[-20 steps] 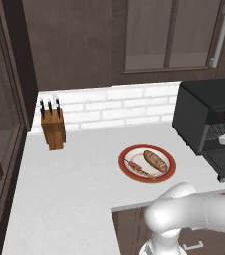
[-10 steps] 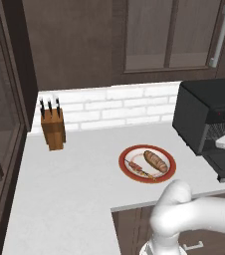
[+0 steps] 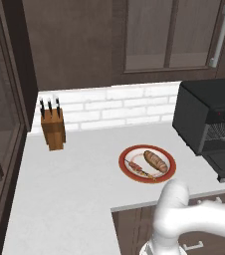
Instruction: Pick up the kebab skewer and baguette bread, and place them inside the toaster oven. Close the toaster oven door and start by setting the timer.
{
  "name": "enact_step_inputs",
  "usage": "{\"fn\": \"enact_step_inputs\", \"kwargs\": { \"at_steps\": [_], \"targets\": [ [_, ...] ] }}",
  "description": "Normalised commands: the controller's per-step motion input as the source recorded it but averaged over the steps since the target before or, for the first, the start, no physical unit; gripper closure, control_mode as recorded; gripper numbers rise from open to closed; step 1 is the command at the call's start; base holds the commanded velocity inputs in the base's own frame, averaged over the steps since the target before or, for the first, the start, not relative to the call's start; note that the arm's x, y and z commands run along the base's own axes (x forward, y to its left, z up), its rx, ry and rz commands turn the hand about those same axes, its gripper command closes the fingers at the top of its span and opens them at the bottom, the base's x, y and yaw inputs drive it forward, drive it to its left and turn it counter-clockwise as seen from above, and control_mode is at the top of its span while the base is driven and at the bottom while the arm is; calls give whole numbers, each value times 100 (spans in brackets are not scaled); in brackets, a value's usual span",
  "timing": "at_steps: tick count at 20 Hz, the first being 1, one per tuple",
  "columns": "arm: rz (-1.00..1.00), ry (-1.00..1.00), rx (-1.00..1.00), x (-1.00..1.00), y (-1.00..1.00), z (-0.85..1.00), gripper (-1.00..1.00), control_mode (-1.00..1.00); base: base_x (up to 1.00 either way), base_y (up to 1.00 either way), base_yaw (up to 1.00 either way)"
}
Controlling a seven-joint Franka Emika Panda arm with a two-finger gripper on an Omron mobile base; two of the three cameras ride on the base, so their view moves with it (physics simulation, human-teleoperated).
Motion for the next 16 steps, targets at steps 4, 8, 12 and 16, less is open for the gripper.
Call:
{"fn": "enact_step_inputs", "kwargs": {
  "at_steps": [4, 8, 12, 16],
  "targets": [
    [-11, 0, 0, 0, -6, -16, -100, -100, 0, 0, 0],
    [-21, 0, 0, 11, 1, -24, -100, -100, 0, 0, 0],
    [-20, 0, 0, 24, 0, -16, -100, -100, 0, 0, 0],
    [-17, 0, 0, 29, 0, -39, -100, -100, 0, 0, 0]
  ]
}}
